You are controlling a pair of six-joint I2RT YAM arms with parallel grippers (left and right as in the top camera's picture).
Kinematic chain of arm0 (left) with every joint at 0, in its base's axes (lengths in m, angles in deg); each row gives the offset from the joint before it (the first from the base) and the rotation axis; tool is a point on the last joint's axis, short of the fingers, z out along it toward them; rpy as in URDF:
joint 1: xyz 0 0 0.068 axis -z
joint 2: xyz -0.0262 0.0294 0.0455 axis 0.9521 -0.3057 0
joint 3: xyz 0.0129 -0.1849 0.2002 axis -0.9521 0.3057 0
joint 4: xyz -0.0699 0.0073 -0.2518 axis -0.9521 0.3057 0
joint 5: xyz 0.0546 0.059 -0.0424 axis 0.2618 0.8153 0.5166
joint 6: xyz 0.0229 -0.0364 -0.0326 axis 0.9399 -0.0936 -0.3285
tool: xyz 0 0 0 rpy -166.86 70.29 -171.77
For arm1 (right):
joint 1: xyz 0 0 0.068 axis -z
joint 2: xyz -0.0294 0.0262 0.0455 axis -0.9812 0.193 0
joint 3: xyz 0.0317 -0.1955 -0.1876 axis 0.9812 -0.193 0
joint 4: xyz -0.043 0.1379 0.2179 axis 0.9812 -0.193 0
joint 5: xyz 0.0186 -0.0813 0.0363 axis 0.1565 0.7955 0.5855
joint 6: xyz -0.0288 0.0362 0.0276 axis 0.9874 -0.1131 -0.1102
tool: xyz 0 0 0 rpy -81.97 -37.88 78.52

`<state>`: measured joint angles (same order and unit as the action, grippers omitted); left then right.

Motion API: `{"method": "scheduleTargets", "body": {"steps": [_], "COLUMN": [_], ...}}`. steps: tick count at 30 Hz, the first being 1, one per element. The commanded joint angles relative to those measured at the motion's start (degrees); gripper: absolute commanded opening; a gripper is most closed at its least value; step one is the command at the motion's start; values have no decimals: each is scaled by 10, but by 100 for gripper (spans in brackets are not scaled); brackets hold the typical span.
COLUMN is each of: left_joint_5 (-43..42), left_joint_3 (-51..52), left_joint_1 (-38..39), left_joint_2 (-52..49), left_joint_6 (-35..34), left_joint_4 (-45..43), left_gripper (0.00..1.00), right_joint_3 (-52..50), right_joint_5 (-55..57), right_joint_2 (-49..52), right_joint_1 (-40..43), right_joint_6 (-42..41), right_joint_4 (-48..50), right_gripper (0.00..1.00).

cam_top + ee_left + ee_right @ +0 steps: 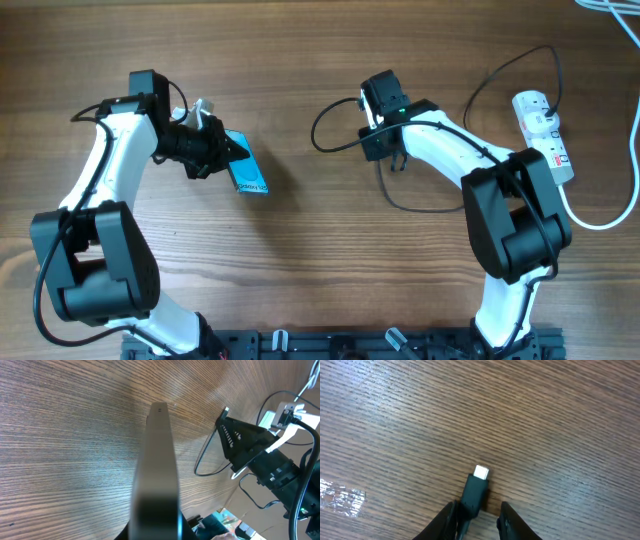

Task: Plug charger to phone and switch on socket
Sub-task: 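Lower the right gripper and pinch the USB-C plug, then lift the plug with the right gripper while the left raises the phone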

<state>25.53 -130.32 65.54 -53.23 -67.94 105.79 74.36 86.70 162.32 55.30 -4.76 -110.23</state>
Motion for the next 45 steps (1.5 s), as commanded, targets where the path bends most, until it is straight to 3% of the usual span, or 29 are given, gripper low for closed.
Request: {"method": "scheduleTargets", "body": {"steps": [1, 4, 7, 13, 18, 28, 29, 32, 37, 41, 45], "left_joint_5": [-20, -20, -19, -19, -19, -20, -20, -20, -20, -20, -20], "left_joint_3": [-6, -6, -6, -6, -6, -6, -6, -6, -6, -6, -6], "left_joint_1": [1, 1, 1, 1, 1, 1, 1, 1, 2, 2, 2], "left_joint_2": [13, 13, 13, 13, 13, 13, 13, 13, 13, 13, 13], "left_joint_6": [-1, -1, -1, -1, -1, 2, -2, -1, -1, -1, -1], "left_joint_4": [0, 0, 0, -1, -2, -26, -32, -34, -34, -37, -38], "left_gripper": [4, 4, 4, 4, 4, 4, 4, 4, 4, 4, 4], "right_joint_3": [-35, -35, -35, -35, -35, -35, -35, -35, -35, -35, -38], "right_joint_5": [7, -16, -16, -16, -17, -169, -174, -175, -175, -175, -129], "right_joint_2": [55, 55, 55, 55, 55, 55, 55, 55, 55, 55, 55], "right_joint_1": [4, 4, 4, 4, 7, 47, 54, 76, 87, 86, 78], "right_joint_6": [29, 59, 59, 55, 51, 126, 126, 108, 86, 85, 49], "right_joint_4": [-2, 0, 0, -1, -1, -89, -98, -97, -69, -76, -76], "right_gripper": [29, 30, 18, 26, 4, 4, 6, 36, 37, 26, 33]}}
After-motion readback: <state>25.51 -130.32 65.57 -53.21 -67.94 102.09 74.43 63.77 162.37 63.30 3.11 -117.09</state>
